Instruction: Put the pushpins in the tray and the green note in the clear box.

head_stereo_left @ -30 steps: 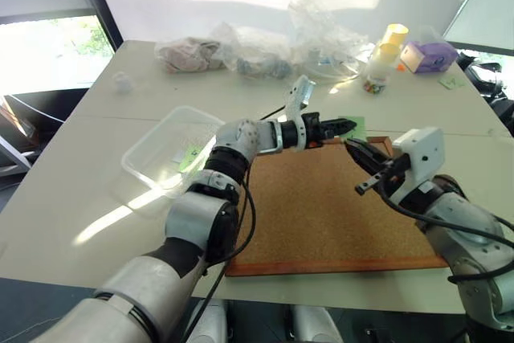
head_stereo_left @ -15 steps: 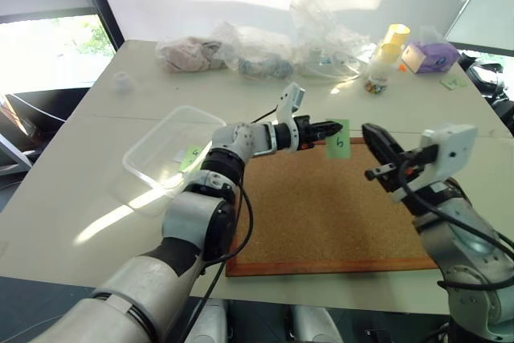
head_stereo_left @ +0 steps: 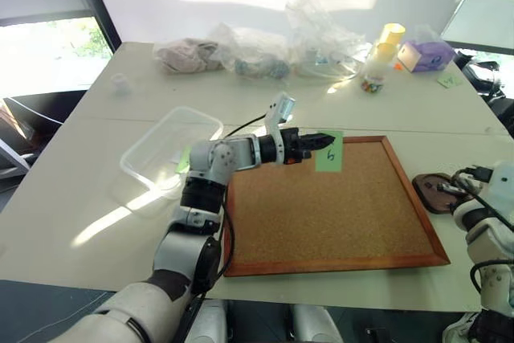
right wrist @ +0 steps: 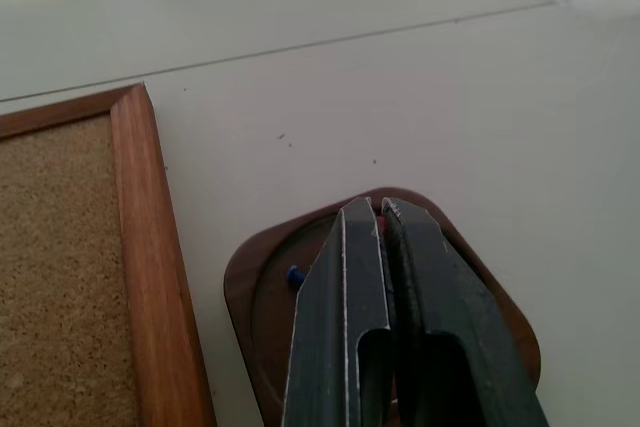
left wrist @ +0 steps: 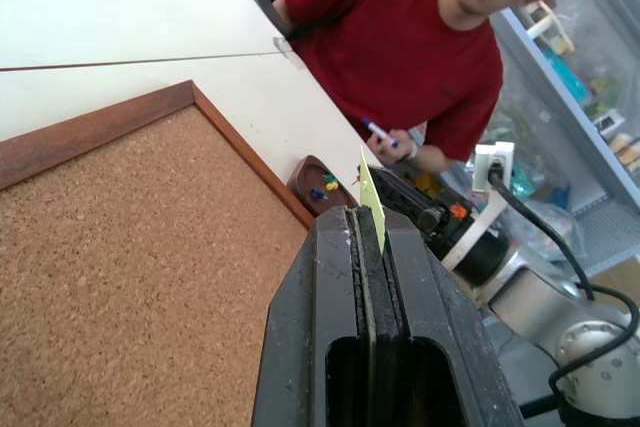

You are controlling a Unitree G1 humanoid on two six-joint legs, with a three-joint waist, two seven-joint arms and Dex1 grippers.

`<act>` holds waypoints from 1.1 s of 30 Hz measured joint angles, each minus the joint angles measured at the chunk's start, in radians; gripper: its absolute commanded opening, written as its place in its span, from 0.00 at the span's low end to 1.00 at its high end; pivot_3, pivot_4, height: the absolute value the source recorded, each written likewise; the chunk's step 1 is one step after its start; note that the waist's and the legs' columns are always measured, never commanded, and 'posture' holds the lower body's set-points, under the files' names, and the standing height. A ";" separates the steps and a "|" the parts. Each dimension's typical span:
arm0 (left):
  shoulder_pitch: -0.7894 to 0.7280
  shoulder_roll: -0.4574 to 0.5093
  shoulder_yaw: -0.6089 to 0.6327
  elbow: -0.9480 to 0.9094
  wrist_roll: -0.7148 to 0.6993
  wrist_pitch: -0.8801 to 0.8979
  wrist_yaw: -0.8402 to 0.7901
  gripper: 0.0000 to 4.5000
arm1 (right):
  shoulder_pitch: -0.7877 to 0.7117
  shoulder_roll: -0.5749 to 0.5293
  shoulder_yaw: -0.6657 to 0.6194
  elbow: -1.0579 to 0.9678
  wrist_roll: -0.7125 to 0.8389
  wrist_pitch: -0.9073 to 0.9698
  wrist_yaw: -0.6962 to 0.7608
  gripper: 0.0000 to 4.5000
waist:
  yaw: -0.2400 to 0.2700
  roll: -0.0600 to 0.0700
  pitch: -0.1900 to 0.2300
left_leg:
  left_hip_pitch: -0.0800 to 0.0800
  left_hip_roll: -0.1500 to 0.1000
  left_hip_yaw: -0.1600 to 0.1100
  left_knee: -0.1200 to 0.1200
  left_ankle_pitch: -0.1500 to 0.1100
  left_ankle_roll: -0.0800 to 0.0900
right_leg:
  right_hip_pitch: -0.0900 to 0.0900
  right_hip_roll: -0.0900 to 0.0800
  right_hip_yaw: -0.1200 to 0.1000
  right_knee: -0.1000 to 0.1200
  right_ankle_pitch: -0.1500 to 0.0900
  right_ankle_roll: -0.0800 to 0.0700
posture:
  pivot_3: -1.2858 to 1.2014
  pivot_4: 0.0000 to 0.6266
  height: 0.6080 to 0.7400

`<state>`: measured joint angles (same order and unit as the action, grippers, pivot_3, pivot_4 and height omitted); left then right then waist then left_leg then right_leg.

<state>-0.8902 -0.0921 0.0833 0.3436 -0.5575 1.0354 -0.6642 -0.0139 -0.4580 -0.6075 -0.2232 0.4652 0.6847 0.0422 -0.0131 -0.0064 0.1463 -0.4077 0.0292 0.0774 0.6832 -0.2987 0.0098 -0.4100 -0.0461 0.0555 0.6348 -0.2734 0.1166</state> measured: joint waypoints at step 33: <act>0.007 0.029 0.010 -0.036 -0.045 -0.026 0.066 0.00 | -0.035 0.010 -0.101 0.010 0.130 -0.064 0.090 0.99 | 0.000 0.000 0.000 | 0.000 -0.001 0.000 0.000 0.000 0.000 | 0.000 0.000 0.000 -0.001 0.000 0.000 | 0.52 0.24 1.00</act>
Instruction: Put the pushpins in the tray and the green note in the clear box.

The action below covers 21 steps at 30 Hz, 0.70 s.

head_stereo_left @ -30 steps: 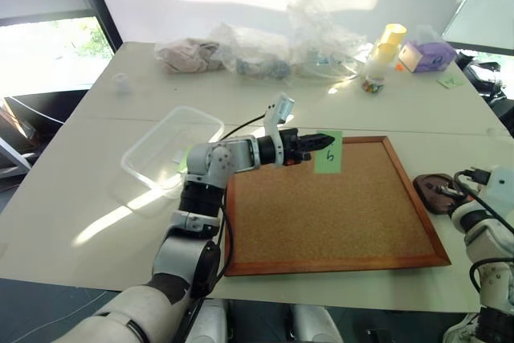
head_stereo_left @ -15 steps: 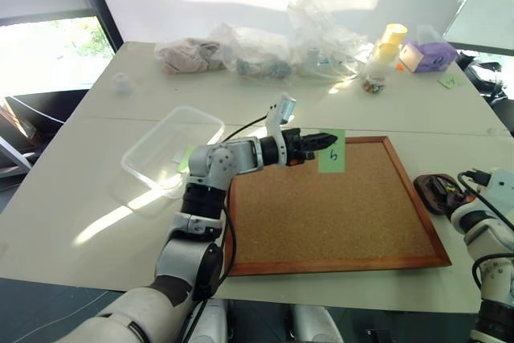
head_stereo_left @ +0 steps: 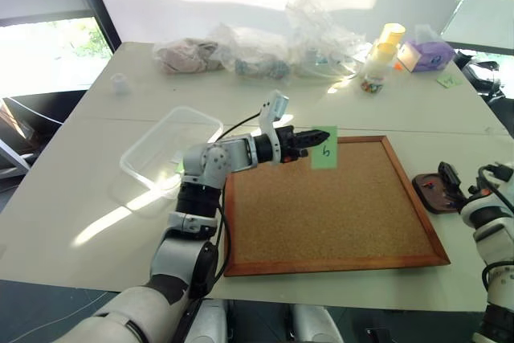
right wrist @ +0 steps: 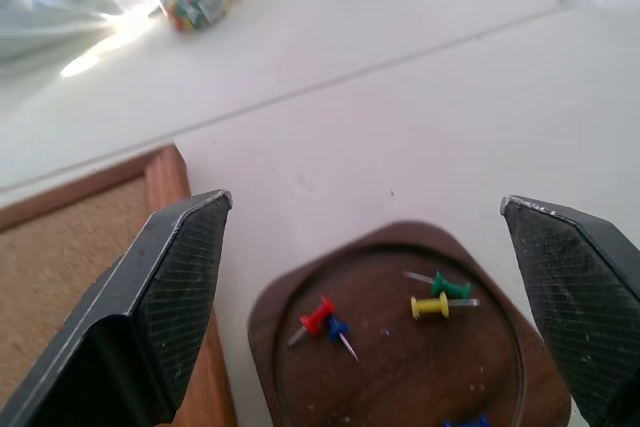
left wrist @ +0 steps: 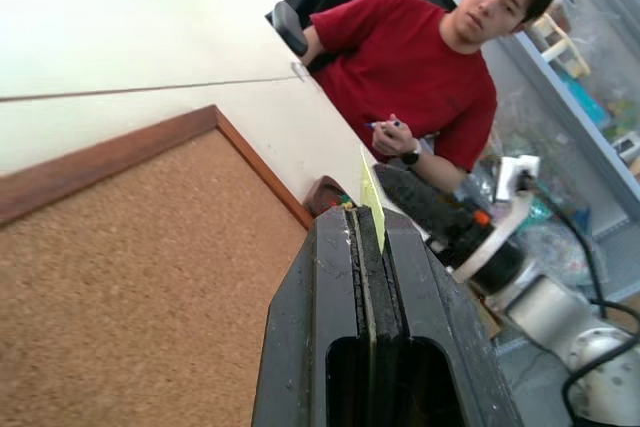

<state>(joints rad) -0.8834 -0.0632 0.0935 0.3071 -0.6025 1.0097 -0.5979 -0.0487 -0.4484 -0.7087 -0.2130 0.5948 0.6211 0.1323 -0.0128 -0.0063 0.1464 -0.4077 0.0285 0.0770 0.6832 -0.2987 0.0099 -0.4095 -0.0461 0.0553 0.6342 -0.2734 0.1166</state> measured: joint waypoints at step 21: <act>-0.129 0.965 -0.325 0.102 0.401 -0.382 -0.596 0.00 | -0.102 -0.103 0.585 -0.446 0.191 0.219 0.246 0.99 | 0.007 -0.002 0.003 | -0.002 0.003 0.002 0.000 0.001 -0.002 | -0.002 -0.001 -0.001 0.000 -0.002 -0.004 | 0.52 0.24 1.00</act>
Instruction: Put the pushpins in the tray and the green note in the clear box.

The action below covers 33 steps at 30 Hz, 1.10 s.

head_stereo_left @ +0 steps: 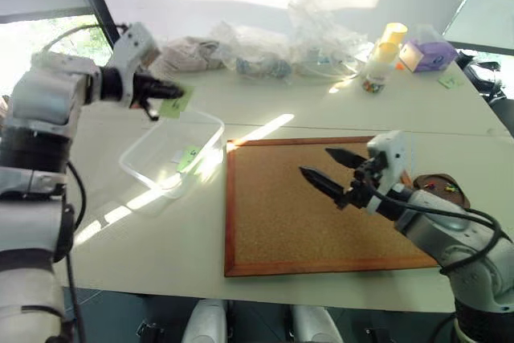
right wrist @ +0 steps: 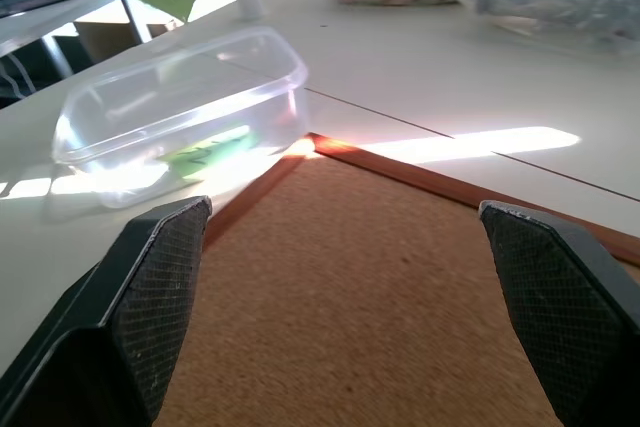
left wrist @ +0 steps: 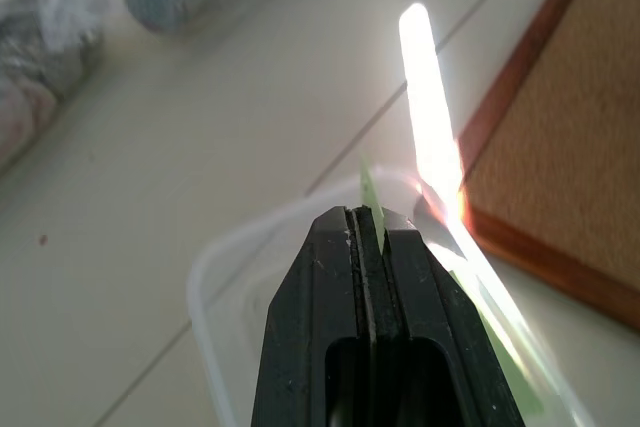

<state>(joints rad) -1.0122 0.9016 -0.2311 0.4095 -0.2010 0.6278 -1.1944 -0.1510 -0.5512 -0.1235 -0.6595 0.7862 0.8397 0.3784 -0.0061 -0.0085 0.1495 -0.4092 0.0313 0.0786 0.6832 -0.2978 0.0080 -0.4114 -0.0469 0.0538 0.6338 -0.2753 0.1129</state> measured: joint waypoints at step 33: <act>0.040 -0.170 0.089 0.089 0.027 -0.122 -0.012 1.00 | 0.137 0.017 -0.045 0.050 -0.219 -0.168 0.037 1.00 | 0.019 -0.007 0.003 | -0.001 0.000 0.000 0.001 -0.001 0.002 | -0.001 0.000 0.000 0.002 0.002 0.003 | 0.52 0.24 1.00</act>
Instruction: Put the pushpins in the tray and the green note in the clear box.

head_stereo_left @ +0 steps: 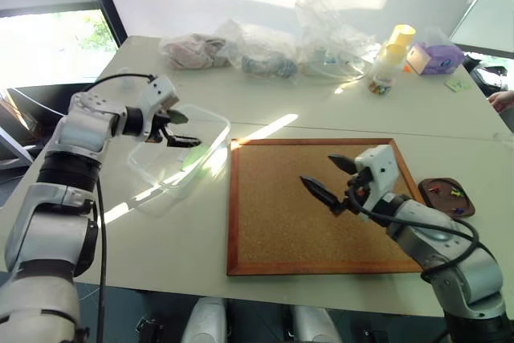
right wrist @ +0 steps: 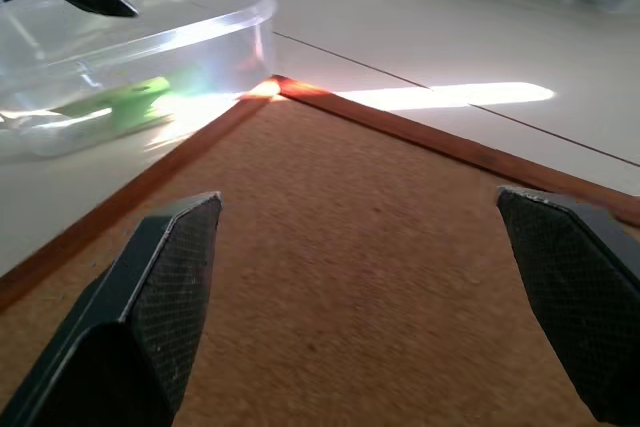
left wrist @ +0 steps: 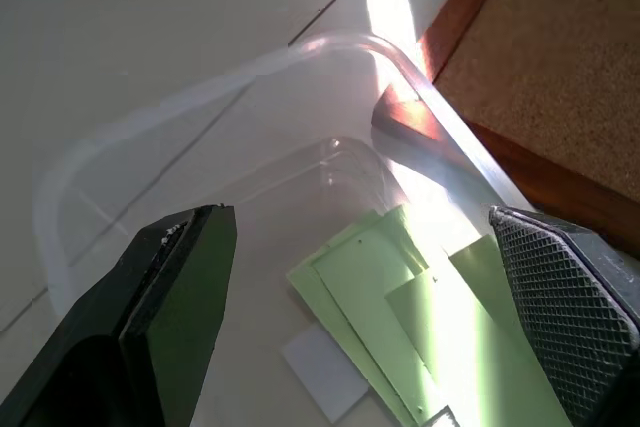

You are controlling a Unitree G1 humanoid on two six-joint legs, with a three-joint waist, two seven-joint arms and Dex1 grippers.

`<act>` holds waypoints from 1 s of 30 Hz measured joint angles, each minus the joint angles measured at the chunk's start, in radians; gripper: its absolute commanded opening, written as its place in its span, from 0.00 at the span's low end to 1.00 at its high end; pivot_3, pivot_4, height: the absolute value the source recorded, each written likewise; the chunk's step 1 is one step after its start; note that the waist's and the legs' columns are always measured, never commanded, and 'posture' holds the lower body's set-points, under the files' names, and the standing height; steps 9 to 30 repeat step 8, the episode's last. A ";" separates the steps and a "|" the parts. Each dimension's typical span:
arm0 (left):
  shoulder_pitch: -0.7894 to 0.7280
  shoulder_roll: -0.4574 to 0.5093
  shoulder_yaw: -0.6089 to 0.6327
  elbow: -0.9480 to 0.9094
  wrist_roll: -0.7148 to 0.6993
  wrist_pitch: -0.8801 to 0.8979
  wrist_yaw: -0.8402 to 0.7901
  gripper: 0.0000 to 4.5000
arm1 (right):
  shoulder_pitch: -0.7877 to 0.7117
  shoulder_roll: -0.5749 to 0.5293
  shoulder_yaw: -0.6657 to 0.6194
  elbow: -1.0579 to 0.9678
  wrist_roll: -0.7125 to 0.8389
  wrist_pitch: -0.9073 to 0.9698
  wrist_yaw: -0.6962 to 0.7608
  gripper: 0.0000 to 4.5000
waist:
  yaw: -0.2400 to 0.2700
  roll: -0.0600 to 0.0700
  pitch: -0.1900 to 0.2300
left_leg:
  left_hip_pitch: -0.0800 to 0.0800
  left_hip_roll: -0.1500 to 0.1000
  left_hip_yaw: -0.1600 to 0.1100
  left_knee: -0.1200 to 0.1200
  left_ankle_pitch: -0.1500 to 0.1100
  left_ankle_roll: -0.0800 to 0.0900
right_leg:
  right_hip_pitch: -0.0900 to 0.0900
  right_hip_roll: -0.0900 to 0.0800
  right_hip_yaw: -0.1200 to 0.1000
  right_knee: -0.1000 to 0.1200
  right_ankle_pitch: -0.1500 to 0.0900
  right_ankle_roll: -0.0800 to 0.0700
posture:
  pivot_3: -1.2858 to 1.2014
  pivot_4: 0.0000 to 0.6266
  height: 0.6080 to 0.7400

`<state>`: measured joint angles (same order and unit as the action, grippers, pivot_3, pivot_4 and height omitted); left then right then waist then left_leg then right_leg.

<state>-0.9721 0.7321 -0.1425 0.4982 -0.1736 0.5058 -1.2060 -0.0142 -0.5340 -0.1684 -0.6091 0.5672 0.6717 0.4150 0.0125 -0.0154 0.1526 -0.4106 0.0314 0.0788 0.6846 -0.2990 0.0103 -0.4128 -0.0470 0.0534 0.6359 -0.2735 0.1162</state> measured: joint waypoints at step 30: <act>0.138 -0.142 0.173 -0.562 -0.363 0.435 0.107 1.00 | 0.243 -0.003 -0.354 -0.120 0.190 0.060 -0.034 1.00 | -0.005 0.002 -0.002 | 0.003 0.001 -0.001 0.000 0.000 0.000 | 0.004 -0.001 0.000 0.001 0.000 0.000 | 0.52 0.24 1.00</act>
